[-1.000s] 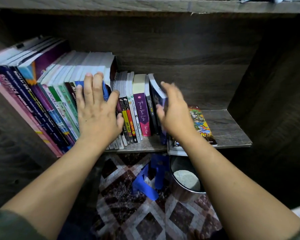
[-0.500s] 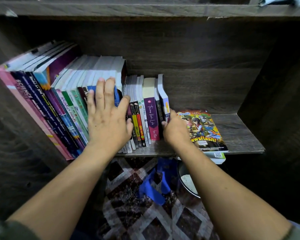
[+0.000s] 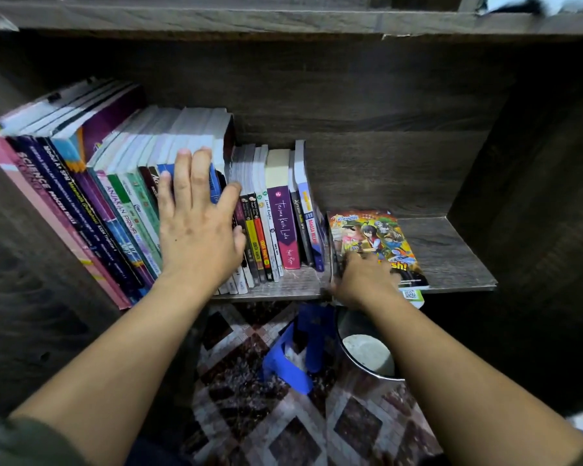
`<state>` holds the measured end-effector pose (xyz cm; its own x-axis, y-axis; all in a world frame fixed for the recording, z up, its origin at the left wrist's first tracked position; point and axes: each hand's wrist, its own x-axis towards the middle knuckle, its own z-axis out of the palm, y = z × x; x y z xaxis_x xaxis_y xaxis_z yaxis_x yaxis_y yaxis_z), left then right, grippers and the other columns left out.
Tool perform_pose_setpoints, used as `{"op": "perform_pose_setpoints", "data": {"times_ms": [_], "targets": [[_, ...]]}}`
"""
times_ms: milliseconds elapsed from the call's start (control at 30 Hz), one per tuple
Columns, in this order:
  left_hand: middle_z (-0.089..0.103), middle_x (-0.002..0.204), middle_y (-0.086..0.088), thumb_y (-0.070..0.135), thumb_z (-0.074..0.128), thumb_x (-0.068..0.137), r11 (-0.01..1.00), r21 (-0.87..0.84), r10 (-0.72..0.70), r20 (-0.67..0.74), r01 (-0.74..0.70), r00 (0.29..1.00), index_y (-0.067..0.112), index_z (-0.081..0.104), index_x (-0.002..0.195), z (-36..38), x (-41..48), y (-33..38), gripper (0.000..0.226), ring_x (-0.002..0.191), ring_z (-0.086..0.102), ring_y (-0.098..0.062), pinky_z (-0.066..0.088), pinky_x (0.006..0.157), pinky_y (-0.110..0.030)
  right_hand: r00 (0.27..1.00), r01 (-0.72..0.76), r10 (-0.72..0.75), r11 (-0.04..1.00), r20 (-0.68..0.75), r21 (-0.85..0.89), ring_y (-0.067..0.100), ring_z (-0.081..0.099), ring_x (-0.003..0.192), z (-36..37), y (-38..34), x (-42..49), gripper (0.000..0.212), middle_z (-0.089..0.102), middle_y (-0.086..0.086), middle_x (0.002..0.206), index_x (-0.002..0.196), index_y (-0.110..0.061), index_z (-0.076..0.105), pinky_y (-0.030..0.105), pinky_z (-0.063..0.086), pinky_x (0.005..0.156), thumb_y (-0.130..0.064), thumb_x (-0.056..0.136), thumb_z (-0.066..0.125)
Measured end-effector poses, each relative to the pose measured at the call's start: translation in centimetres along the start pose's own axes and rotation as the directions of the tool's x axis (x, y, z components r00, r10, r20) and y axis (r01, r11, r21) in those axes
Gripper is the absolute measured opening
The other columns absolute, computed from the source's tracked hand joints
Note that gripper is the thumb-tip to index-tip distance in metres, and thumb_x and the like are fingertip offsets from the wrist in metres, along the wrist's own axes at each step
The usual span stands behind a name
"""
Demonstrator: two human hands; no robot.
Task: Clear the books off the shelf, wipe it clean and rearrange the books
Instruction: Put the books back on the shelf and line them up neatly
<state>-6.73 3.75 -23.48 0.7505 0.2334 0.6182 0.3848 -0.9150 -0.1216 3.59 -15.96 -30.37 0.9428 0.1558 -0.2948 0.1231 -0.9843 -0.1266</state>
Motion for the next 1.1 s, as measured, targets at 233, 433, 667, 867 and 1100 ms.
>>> {"op": "perform_pose_setpoints", "data": {"times_ms": [233,433,667,867,1100], "targets": [[0.013,0.154,-0.022,0.033,0.075,0.068,1.000,0.018,-0.012,-0.004,0.012,1.000,0.017,0.054,0.123,0.2,0.1,0.3,0.061,0.145,0.003,-0.039,-0.003,0.116,-0.049,1.000,-0.023,0.024,0.997,0.020,-0.072,0.046,0.011,0.143,1.2,2.6,-0.2,0.100,0.005,0.014,0.160,0.149,-0.023,0.015,0.058,0.026,0.110,-0.064,0.074,0.066],[0.014,0.154,-0.022,0.033,0.075,0.069,1.000,0.013,-0.019,-0.005,0.019,1.000,0.016,0.054,0.122,0.2,0.1,0.5,0.060,0.145,0.002,-0.040,0.000,0.116,-0.051,0.991,-0.129,0.132,0.981,0.017,-0.144,0.044,0.019,0.142,0.5,3.5,0.7,0.098,0.013,0.024,0.157,0.151,-0.012,0.010,0.050,0.026,0.114,-0.054,0.082,0.066],[0.015,0.153,-0.023,0.032,0.075,0.068,1.000,0.005,-0.016,-0.012,0.016,1.000,0.015,0.055,0.122,0.2,0.0,0.5,0.060,0.145,0.003,-0.041,0.001,0.116,-0.052,0.991,0.032,-0.044,0.994,-0.124,-0.104,0.039,0.025,0.141,1.6,4.3,2.0,0.079,0.021,0.023,0.155,0.149,-0.010,0.021,0.045,0.031,0.109,-0.056,0.092,0.050],[0.015,0.154,-0.023,0.032,0.075,0.069,1.000,0.004,-0.018,-0.003,0.018,1.000,0.015,0.055,0.122,0.1,0.0,0.5,0.060,0.145,0.003,-0.041,0.002,0.116,-0.053,0.984,0.038,-0.073,0.977,-0.164,-0.208,0.035,0.043,0.133,1.3,2.9,1.6,0.046,0.046,0.022,0.142,0.144,0.000,0.031,0.038,0.039,0.103,-0.017,0.102,0.037],[0.015,0.153,-0.023,0.031,0.075,0.068,1.000,-0.004,-0.009,-0.012,0.009,1.000,0.014,0.056,0.123,0.1,0.0,0.4,0.061,0.145,0.004,-0.041,0.001,0.117,-0.053,0.925,0.029,-0.036,0.999,-0.378,-0.023,0.035,0.061,0.112,-2.1,2.0,0.4,0.032,0.063,0.016,0.122,0.126,-0.003,0.049,0.038,0.050,0.084,-0.006,0.097,0.036]]}}
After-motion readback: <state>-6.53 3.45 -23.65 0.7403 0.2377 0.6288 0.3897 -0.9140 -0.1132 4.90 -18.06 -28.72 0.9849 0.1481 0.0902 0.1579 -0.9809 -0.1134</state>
